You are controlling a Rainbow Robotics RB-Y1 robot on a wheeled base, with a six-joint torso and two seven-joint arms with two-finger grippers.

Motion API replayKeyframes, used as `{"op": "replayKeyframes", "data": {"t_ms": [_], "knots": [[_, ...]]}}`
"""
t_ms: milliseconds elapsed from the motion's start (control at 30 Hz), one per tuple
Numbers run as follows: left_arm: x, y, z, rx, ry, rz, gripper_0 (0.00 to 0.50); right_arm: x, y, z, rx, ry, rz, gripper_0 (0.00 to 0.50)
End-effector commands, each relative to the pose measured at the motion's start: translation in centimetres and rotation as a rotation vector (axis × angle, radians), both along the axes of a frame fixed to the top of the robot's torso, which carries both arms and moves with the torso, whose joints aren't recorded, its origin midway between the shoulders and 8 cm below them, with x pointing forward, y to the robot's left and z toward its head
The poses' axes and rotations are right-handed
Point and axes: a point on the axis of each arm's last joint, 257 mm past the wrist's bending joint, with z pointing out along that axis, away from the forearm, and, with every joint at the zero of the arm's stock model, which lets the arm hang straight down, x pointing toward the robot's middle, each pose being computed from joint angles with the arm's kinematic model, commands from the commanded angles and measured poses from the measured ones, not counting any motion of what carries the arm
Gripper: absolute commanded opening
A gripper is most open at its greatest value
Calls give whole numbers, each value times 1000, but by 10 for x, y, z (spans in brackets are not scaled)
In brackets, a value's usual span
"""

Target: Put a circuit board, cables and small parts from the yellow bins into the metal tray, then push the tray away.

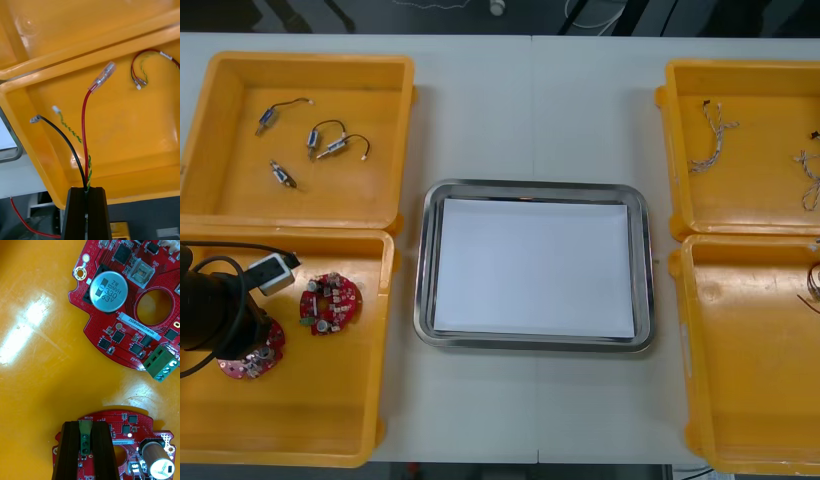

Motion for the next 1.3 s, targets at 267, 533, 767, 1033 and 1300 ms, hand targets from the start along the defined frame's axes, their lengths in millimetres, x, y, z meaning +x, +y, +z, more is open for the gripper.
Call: {"op": "replayKeyframes", "data": {"t_ms": [267, 533, 767, 1033, 1300], "knots": [[19, 20, 42, 61, -32, 14, 0, 12, 27, 6, -281, -54, 322, 0], [16, 33, 74, 80, -8, 87, 0, 28, 62, 5, -235, -118, 421, 0], [11, 28, 95, 49, -9, 184, 0, 37, 82, 12, -264, -136, 518, 0], [2, 3, 116, 40, -16, 281, 0, 49, 102, 13, -314, -149, 600, 0], [-10, -37, 135, -9, -9, 347, 0, 61, 123, 11, -359, -162, 686, 0]]}}
